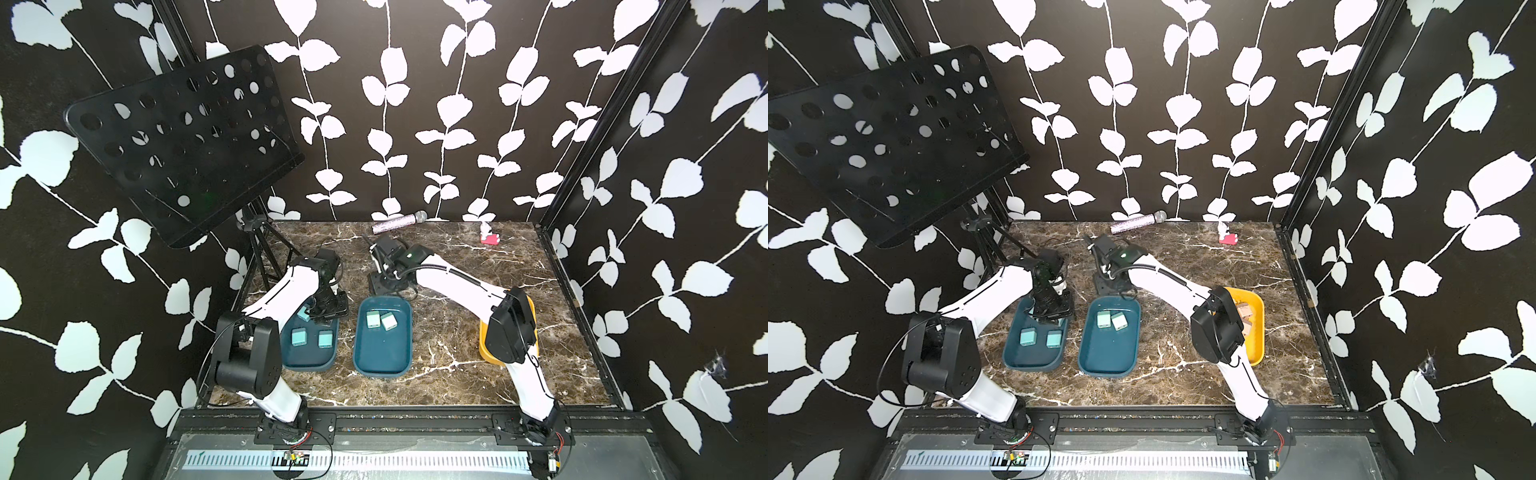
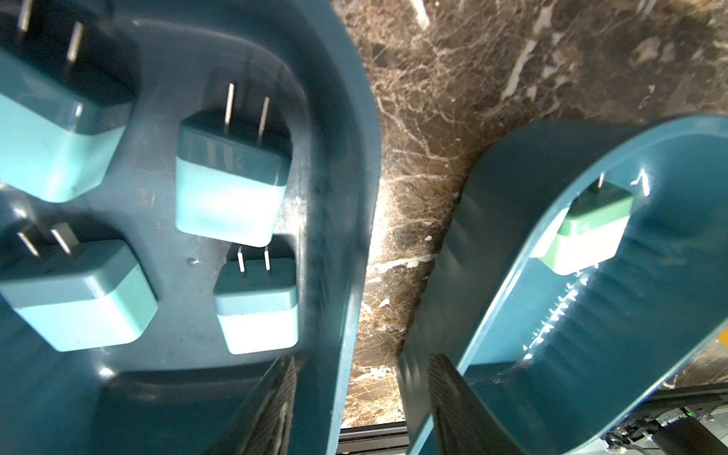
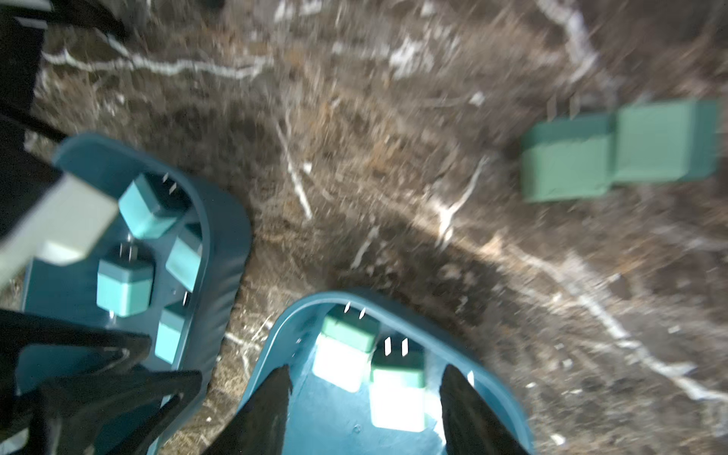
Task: Place the plugs by color into the storage box
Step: Place the plug in the storage box, then move the plug to the center of the board.
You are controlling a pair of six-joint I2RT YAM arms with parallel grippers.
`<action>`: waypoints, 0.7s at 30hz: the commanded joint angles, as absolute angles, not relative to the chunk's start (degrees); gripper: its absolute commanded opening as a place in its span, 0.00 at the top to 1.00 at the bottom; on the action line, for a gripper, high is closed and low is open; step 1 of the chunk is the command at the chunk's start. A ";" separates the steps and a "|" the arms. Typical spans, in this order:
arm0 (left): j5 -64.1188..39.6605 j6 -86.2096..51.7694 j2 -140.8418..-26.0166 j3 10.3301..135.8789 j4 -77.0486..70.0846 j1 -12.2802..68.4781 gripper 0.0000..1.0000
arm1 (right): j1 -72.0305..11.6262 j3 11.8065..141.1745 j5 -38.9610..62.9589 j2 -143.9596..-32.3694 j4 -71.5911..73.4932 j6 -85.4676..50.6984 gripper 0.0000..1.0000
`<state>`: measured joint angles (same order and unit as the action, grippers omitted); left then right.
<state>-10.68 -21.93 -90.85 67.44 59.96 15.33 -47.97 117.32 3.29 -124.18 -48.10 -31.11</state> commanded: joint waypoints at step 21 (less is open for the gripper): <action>-9.06 -20.13 -88.95 68.55 65.54 15.39 0.44 | -31.06 126.85 2.45 -140.61 -42.28 -33.05 0.37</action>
